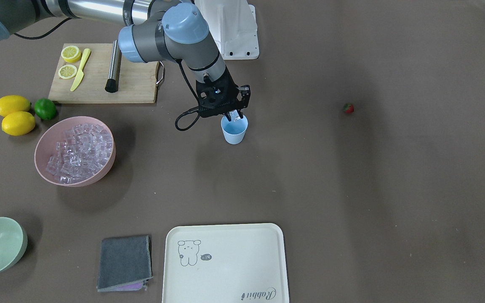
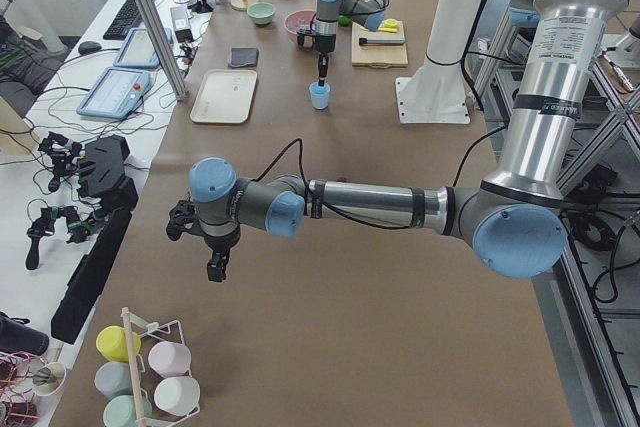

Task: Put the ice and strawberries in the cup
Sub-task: 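Open the right gripper to drop the ice cube into the cup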

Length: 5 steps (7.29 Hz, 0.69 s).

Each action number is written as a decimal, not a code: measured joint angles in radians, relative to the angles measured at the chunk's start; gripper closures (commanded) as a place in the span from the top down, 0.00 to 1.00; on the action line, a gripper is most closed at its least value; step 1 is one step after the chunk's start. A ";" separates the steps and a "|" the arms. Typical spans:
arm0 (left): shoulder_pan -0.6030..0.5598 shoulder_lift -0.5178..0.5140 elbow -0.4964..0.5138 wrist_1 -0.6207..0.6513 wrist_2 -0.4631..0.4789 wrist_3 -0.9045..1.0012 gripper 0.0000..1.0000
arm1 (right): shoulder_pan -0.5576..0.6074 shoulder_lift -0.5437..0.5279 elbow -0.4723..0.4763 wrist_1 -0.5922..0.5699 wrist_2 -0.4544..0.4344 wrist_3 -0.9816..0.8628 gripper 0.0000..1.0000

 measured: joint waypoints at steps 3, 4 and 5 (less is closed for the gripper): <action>0.000 0.000 0.001 0.000 0.000 0.000 0.98 | 0.002 0.002 -0.001 -0.003 -0.013 0.003 0.96; 0.000 -0.002 0.000 0.000 0.000 0.000 0.98 | 0.019 0.005 0.003 -0.011 0.001 0.003 0.95; 0.000 -0.004 -0.001 0.000 0.000 -0.001 0.98 | 0.055 0.007 0.012 -0.023 0.043 0.000 0.95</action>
